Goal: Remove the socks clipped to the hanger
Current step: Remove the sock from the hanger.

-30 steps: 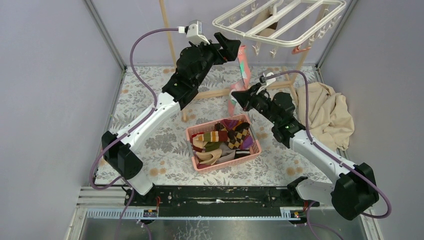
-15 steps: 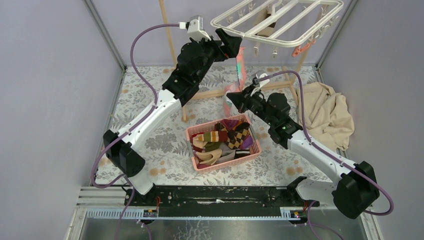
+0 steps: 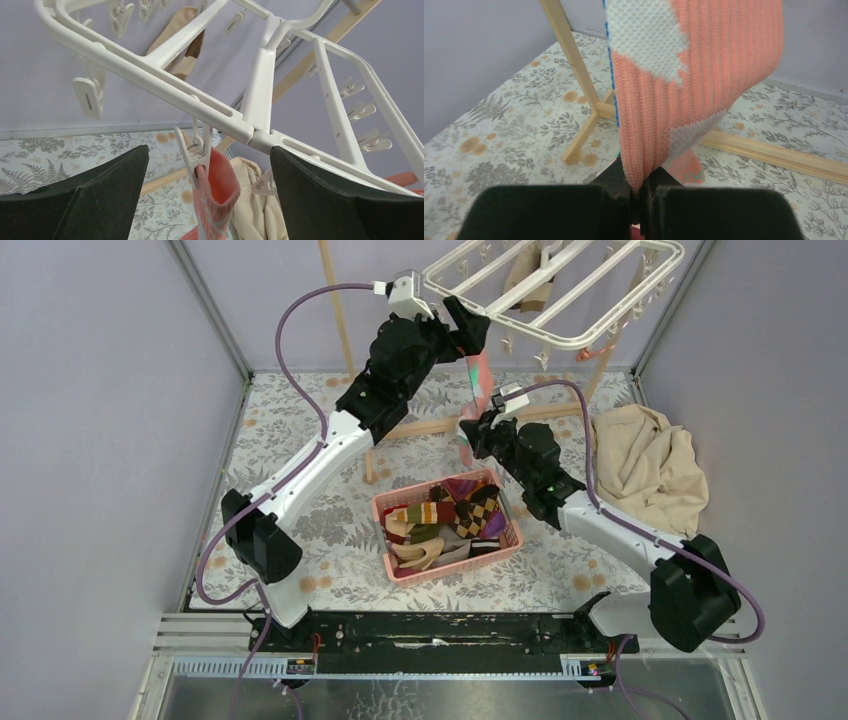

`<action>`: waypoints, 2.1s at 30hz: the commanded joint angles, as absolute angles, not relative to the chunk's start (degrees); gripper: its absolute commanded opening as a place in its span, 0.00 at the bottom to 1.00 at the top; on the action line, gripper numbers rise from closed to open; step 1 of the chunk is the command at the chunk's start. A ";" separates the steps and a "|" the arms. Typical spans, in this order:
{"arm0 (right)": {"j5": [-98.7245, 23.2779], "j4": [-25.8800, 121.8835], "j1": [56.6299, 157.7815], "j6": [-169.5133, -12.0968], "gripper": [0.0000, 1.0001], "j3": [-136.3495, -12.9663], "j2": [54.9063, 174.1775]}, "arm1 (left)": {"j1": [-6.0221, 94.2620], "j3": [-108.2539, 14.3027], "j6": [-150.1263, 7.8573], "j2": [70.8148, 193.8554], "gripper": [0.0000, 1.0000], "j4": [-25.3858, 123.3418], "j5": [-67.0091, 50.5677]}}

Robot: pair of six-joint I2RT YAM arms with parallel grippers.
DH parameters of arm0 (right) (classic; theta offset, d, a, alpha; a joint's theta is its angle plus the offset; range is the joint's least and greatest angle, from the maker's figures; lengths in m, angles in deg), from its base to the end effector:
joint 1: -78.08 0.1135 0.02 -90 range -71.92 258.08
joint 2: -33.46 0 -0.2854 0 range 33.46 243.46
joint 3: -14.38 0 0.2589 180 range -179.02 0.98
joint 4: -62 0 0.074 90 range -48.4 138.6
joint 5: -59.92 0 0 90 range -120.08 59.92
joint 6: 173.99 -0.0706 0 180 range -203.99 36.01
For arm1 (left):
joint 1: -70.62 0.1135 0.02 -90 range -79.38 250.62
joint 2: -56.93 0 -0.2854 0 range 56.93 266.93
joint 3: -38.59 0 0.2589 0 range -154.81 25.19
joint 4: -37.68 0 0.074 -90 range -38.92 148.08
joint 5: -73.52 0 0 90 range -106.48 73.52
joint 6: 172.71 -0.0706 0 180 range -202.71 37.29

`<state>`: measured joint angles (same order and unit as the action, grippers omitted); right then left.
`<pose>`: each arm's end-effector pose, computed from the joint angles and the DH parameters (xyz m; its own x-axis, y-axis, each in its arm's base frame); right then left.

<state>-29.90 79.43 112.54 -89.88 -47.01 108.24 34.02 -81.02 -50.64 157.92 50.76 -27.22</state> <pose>0.2814 0.1929 0.3391 0.0000 0.1244 -0.9922 -0.5662 0.8178 0.1026 0.3791 -0.2652 0.4902 -0.1663 -0.5263 -0.8339 0.4114 0.7315 -0.5437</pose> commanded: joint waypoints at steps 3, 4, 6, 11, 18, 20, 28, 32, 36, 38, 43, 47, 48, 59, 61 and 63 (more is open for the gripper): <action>-25.81 88.97 112.94 -86.93 0.00 -48.87 110.79 | 34.32 -81.09 -53.70 157.52 0.99 50.43 -30.16; -25.78 89.61 112.93 -86.85 0.00 -48.86 111.18 | 34.32 -80.94 -53.98 157.55 0.99 50.35 -30.33; -25.84 90.21 112.92 -86.81 0.00 -49.06 111.89 | 34.41 -80.08 -54.42 157.44 0.99 49.47 -30.34; -26.20 91.05 112.96 -86.80 0.00 -49.75 113.74 | 34.67 -76.26 -55.30 155.91 0.98 45.93 -28.94; -26.37 91.67 112.91 -86.86 0.00 -50.84 115.04 | 35.75 -77.35 -55.61 157.70 0.89 45.47 -26.09; -26.31 91.66 112.90 -86.83 0.00 -51.18 115.39 | 35.86 -78.89 -55.56 158.81 0.87 45.63 -25.59; -26.04 91.18 113.07 -86.58 0.00 -52.79 116.84 | 35.81 -85.78 -55.47 163.26 0.87 47.02 -25.49; -25.93 90.90 113.30 -86.26 0.00 -53.07 116.88 | 35.81 -88.34 -55.40 165.06 0.87 47.99 -26.10; -25.83 90.78 113.51 -86.01 0.00 -52.70 116.53 | 35.82 -87.87 -55.31 165.05 0.85 46.58 -27.48; -25.85 90.89 113.54 -86.03 0.00 -52.36 116.30 | 35.83 -86.76 -55.14 164.74 0.83 45.15 -28.20; -25.68 90.63 113.67 -85.97 0.00 -51.78 115.92 | 35.83 -81.96 -54.49 163.18 0.73 38.96 -29.96; -25.67 90.37 113.64 -85.91 0.00 -51.52 115.74 | 35.82 -79.03 -53.73 162.35 0.64 35.29 -31.02; -25.63 90.35 113.60 -85.89 0.00 -51.50 115.73 | 35.82 -78.97 -53.78 162.42 0.62 35.34 -31.10; -26.56 88.92 113.65 -85.51 0.00 -52.01 114.97 | 35.97 -83.11 -54.76 163.25 0.50 37.66 -29.53; -26.82 88.24 113.67 -85.27 0.00 -51.76 114.31 | 36.07 -84.04 -54.64 163.46 0.50 37.89 -29.18; -26.96 87.99 113.65 -85.23 0.00 -51.00 113.50 | 36.29 -84.43 -54.36 163.60 0.52 37.92 -29.00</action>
